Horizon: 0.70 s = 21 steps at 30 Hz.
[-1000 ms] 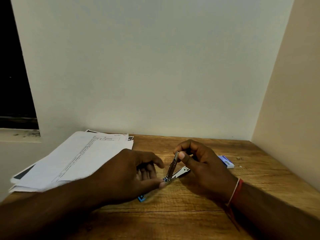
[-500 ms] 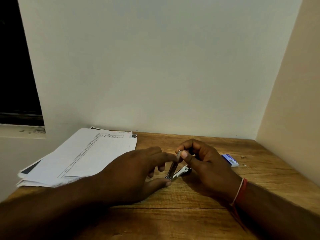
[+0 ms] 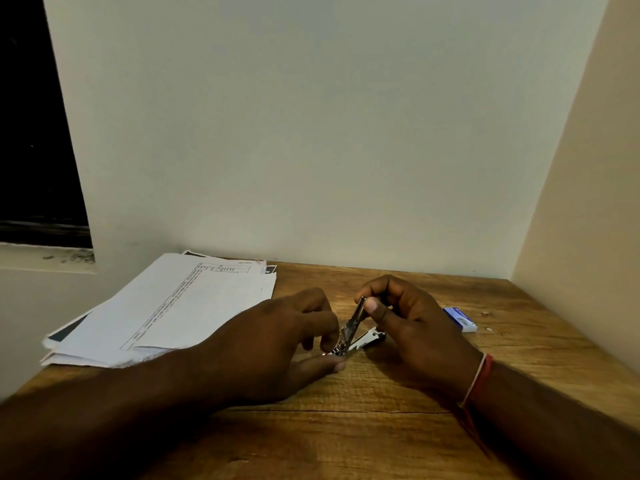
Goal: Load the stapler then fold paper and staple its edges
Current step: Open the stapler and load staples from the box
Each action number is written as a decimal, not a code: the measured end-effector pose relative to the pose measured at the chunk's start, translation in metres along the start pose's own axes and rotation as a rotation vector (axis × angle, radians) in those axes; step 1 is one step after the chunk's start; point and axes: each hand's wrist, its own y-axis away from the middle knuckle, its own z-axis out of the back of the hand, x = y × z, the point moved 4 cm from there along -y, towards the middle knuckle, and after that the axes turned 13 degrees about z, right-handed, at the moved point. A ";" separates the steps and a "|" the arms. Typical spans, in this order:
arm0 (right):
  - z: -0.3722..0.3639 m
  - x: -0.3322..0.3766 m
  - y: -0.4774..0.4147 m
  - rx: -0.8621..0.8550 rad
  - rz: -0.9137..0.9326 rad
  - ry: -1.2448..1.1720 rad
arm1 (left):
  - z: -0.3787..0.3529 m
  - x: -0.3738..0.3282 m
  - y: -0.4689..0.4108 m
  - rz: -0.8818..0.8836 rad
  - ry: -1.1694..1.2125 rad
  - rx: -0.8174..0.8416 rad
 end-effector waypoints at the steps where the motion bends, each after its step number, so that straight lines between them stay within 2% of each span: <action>1: 0.000 0.000 0.000 -0.001 -0.001 0.001 | -0.001 0.001 0.000 -0.008 0.014 -0.007; 6: 0.000 -0.001 0.001 -0.003 -0.018 -0.003 | 0.003 0.003 0.002 0.036 0.066 -0.079; 10: -0.001 0.000 0.002 -0.005 -0.022 -0.002 | 0.001 0.001 0.000 -0.025 0.005 -0.057; 16: -0.002 0.003 0.003 -0.011 -0.055 0.008 | 0.003 0.001 0.001 -0.002 0.048 -0.049; 21: -0.003 0.007 0.003 0.043 -0.075 0.110 | 0.005 0.005 -0.001 0.105 0.111 -0.050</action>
